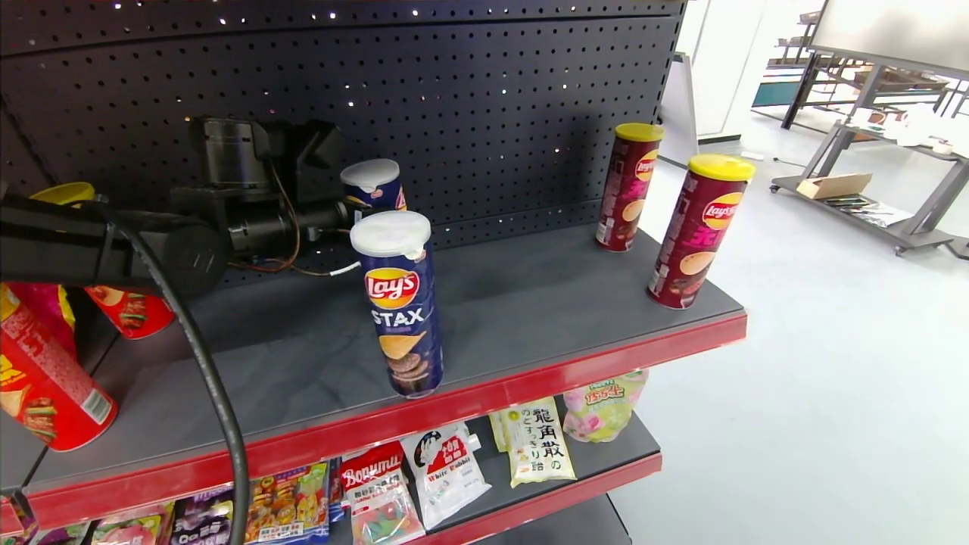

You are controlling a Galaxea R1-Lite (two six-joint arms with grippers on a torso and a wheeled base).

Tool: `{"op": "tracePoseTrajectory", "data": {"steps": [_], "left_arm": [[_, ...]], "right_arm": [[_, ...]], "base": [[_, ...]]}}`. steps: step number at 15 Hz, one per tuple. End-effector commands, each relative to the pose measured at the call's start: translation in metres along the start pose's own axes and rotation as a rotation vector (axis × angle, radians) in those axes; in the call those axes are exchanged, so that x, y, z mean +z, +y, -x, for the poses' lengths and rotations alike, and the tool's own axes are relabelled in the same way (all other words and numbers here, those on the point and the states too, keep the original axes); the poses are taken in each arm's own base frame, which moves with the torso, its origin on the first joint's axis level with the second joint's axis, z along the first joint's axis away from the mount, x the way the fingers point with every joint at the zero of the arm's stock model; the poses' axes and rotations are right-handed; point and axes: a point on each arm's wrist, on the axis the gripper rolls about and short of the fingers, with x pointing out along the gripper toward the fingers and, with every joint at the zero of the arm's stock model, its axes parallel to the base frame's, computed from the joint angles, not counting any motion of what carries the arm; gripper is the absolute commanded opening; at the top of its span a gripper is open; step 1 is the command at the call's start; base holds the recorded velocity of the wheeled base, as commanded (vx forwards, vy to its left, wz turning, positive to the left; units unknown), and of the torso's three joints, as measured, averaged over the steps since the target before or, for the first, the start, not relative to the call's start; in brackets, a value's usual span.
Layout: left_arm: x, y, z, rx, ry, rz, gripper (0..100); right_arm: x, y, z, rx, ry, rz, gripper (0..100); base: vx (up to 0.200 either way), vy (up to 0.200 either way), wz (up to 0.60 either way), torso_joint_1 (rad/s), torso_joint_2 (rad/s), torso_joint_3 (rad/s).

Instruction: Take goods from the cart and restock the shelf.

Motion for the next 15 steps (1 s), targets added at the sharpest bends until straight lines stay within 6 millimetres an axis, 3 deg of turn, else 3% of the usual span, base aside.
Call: {"op": "tracePoseTrajectory", "data": {"steps": [1,15], "left_arm": [[-0.0017,-0.0003,-0.0069,-0.006,0.001,-0.001,0],[0.0018,-0.0067,-0.0105,-0.023,-0.010,-0.006,0]], "right_arm": [[-0.0001,0.0000,-0.0001,0.000,0.003,0.000,100],[-0.0001,0.0000,-0.0001,0.000,0.003,0.000,100]], "base": [[0.000,0.000,0.00,0.000,0.00,0.000],[0.000,0.000,0.00,0.000,0.00,0.000]]}}
